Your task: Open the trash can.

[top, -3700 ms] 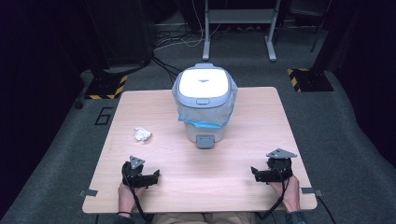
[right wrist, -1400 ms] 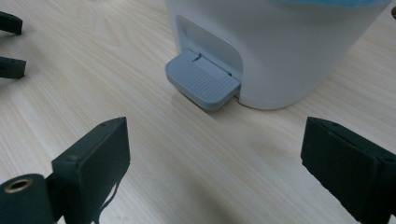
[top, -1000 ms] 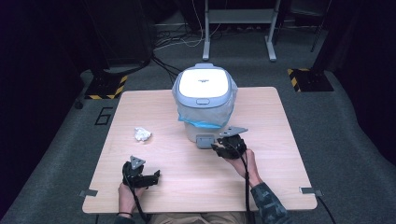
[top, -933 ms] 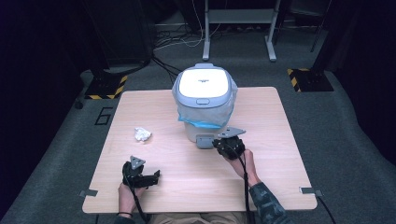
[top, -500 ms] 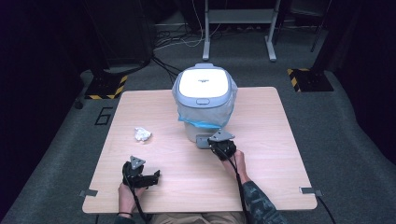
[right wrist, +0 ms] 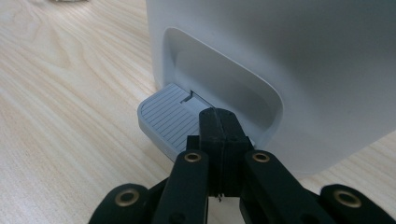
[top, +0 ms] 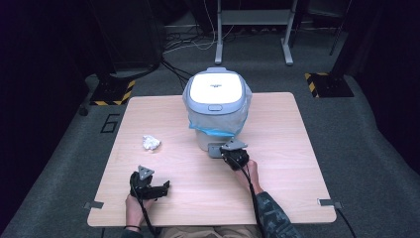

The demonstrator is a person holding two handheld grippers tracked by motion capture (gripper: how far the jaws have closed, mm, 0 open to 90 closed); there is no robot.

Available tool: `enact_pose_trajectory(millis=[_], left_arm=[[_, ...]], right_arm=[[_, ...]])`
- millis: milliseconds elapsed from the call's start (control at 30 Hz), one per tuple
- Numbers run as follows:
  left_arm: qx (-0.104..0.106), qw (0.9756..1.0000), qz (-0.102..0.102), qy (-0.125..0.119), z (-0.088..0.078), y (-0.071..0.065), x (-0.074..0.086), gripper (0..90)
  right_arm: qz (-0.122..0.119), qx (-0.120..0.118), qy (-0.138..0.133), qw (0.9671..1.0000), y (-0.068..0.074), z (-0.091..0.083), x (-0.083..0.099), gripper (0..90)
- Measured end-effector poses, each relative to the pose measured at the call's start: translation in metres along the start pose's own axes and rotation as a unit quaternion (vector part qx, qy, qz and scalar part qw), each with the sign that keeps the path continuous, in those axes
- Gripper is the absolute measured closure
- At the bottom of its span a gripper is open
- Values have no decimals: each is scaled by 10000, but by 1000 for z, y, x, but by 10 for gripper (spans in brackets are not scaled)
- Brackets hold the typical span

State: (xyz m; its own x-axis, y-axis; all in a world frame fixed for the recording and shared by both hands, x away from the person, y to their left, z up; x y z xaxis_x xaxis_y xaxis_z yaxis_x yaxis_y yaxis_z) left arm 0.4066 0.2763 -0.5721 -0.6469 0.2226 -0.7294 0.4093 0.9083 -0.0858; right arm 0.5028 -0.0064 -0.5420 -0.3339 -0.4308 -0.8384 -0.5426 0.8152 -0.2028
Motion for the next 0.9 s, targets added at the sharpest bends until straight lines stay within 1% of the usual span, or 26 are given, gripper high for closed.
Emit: enact_pose_trajectory(millis=[33,67,167,233,300,333,400,433,467,567,633,667,700,733,767,800,833,900], left_arm=[[0,10000,-1,-2,0,0,0,77],[-2,10000,-1,-2,0,0,0,78],[-2,10000,-1,-4,0,0,0,79],[-1,10000,1,-5,0,0,0,80],[1,10000,4,-5,0,0,0,80],[1,10000,7,-6,0,0,0,82],[2,10000,3,-10,0,0,0,82],[1,10000,4,-12,0,0,0,83],[2,10000,5,-10,0,0,0,83],[5,10000,9,-11,0,0,0,85],[5,10000,10,-10,0,0,0,85],[5,10000,9,-10,0,0,0,85],[6,10000,10,-11,0,0,0,85],[6,10000,10,-11,0,0,0,87],[10,10000,13,-12,0,0,0,89],[12,10000,18,-13,0,0,0,89],[13,10000,15,-11,0,0,0,90],[14,10000,14,-13,0,-1,0,90]], right_arm=[[-25,-8,-8,10000,1,0,0,900],[-148,40,-45,9999,1,0,1,900],[-262,119,-63,9996,3,0,2,900],[-266,155,-118,9995,4,1,4,900],[-268,133,-163,9994,5,1,4,900],[-375,253,-167,9988,5,1,5,900],[-381,265,-158,9988,6,1,5,900],[-337,253,-165,9990,6,1,6,900],[-386,267,-157,9988,5,1,7,900],[-379,248,-196,9988,6,2,7,900],[-357,254,-169,9989,7,2,8,900],[-375,256,-149,9989,7,2,9,900],[-441,257,-142,9986,6,3,9,900],[-441,257,-142,9986,6,3,9,900],[-421,237,-81,9988,7,4,10,900],[-472,218,-58,9986,6,5,11,900],[-435,219,33,9988,7,6,13,900],[-501,208,72,9985,9,7,12,900]])
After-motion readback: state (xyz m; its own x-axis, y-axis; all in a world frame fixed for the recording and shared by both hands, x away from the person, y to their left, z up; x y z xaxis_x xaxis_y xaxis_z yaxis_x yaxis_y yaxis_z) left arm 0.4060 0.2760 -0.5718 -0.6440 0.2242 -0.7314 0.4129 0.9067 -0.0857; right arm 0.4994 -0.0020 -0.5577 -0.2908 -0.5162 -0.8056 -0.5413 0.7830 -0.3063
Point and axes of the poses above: each handheld gripper's, and its own axes: z roughly forward along the jaws, x roughly out of its underside, y roughly to its left, the point moved 6 cm from there along z, roughly forward along the jaws, and after that the axes turned 7 degrees about x, right-handed, at the moved point
